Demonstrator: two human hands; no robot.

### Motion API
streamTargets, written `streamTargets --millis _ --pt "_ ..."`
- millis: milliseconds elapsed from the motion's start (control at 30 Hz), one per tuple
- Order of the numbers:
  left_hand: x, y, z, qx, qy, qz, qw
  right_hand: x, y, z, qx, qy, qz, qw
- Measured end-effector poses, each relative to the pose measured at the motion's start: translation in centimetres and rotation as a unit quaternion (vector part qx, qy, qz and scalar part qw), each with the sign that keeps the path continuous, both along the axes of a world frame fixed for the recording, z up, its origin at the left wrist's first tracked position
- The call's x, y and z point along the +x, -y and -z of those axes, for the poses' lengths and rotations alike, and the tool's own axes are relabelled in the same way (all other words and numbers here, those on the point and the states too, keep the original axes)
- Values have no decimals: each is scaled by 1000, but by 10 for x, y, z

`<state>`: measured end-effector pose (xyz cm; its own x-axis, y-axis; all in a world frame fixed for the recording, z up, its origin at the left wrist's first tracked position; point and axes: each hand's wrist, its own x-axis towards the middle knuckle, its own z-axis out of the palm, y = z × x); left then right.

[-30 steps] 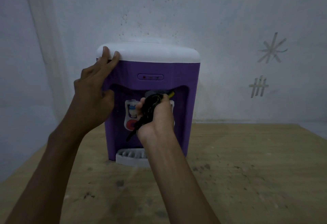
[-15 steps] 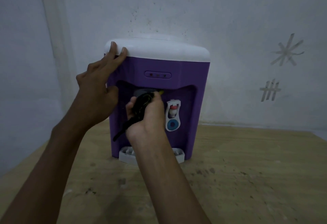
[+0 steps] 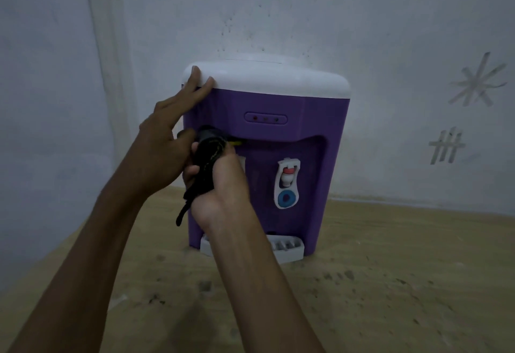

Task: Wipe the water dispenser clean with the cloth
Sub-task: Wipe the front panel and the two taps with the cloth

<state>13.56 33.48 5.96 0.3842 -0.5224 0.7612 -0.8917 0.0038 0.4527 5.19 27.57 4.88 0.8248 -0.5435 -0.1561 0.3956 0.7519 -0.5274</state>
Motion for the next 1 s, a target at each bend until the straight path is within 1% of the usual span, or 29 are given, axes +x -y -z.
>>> streamTargets --millis 67,133,200,233,267,300,367,467,500,600,733,767,833,867,933,1000 --pt "0 -3 -3 -11 -40 35 999 0 -4 1 -23 6 3 1000" --pt "0 -5 -5 -32 -90 66 993 -1 -6 4 -80 -9 23 996" --pt "-1 -7 -7 -47 -120 75 989 -4 -5 8 -192 -43 52 979" --pt "0 -7 -7 -48 -125 76 988 -4 -4 13 -264 -66 72 960" --pt "0 -8 -7 -48 -127 79 988 -4 -4 17 -340 -87 101 931" --pt "1 -8 -7 -48 -130 81 987 -3 -3 23 -419 -105 140 891" --pt "1 -9 -8 -51 -133 82 986 1 0 33 -551 -141 212 795" --pt "0 -10 -8 -55 -137 82 986 2 -1 30 -650 -213 254 684" --pt "-1 -9 -7 -56 -138 83 985 0 -2 26 -667 -233 263 658" --pt "-2 -8 -8 -55 -136 71 987 7 -10 16 -689 -269 272 615" --pt "0 -9 -7 -50 -141 81 985 15 -13 25 -714 -328 294 545" --pt "1 -9 -7 -47 -140 84 985 14 -10 27 -720 -343 285 532" --pt "2 -9 -6 -47 -138 88 985 12 -6 31 -725 -353 268 527" --pt "2 -9 -6 -51 -139 89 985 10 -5 31 -726 -345 268 532" --pt "3 -7 -5 -53 -142 90 984 9 -3 29 -716 -305 291 556" --pt "4 -7 -5 -54 -144 95 983 13 -5 29 -706 -288 323 560"
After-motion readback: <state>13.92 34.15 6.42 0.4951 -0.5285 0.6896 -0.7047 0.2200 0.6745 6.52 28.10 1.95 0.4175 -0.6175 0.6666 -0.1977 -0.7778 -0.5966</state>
